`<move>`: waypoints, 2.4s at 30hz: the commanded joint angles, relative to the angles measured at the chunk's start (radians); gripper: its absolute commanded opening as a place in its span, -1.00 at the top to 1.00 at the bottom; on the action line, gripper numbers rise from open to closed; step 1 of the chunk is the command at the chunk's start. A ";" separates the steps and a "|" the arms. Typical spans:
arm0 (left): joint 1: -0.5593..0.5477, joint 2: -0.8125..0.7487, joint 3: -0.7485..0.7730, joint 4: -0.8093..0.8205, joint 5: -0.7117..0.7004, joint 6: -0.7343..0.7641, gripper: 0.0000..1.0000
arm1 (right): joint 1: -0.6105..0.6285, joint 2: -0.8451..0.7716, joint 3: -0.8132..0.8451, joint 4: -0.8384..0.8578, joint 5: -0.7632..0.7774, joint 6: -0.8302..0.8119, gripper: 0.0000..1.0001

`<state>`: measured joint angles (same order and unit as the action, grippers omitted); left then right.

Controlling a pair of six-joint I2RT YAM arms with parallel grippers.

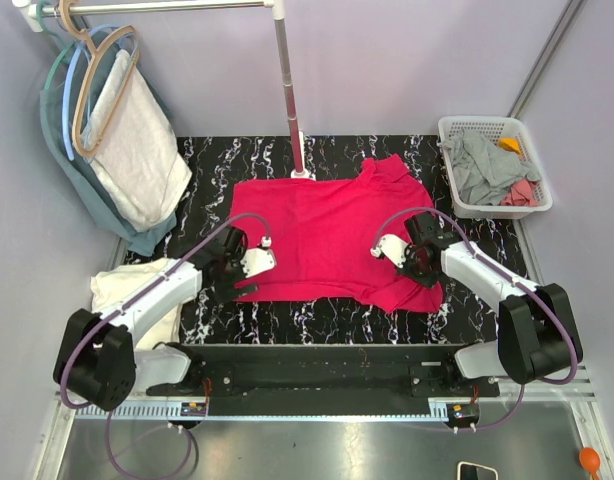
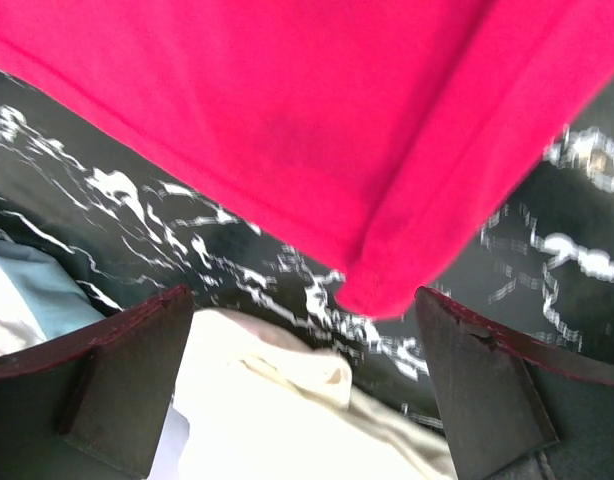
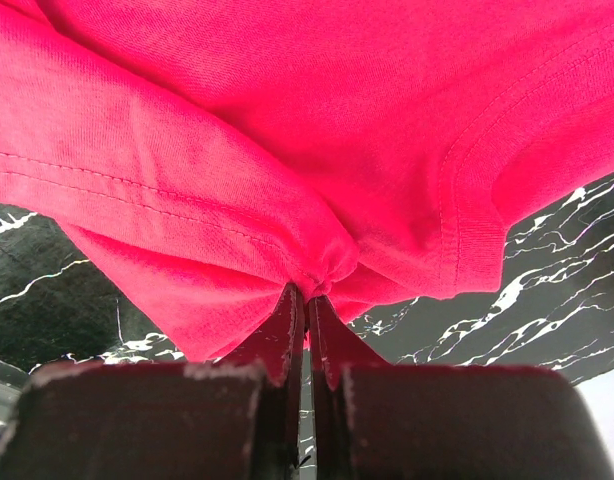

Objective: Fold and stack the t-shirts
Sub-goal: Flatten the tshirt out, then fold the tshirt

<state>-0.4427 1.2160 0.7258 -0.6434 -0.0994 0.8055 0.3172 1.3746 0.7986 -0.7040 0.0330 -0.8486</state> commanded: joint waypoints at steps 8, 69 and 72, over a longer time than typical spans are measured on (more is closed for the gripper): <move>0.137 0.083 0.099 -0.144 0.187 0.149 -0.98 | -0.007 0.000 0.040 -0.020 0.004 0.017 1.00; 0.202 0.146 0.282 -0.147 0.147 0.090 1.00 | -0.058 -0.020 0.392 -0.193 0.093 -0.027 1.00; 0.219 0.186 0.316 -0.133 0.138 0.096 1.00 | -0.078 0.035 0.444 -0.181 0.090 -0.041 1.00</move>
<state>-0.2474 1.3582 0.9718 -0.8207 0.0669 0.8936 0.2691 1.3544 1.1557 -0.9073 0.1089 -0.8467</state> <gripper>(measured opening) 0.016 0.017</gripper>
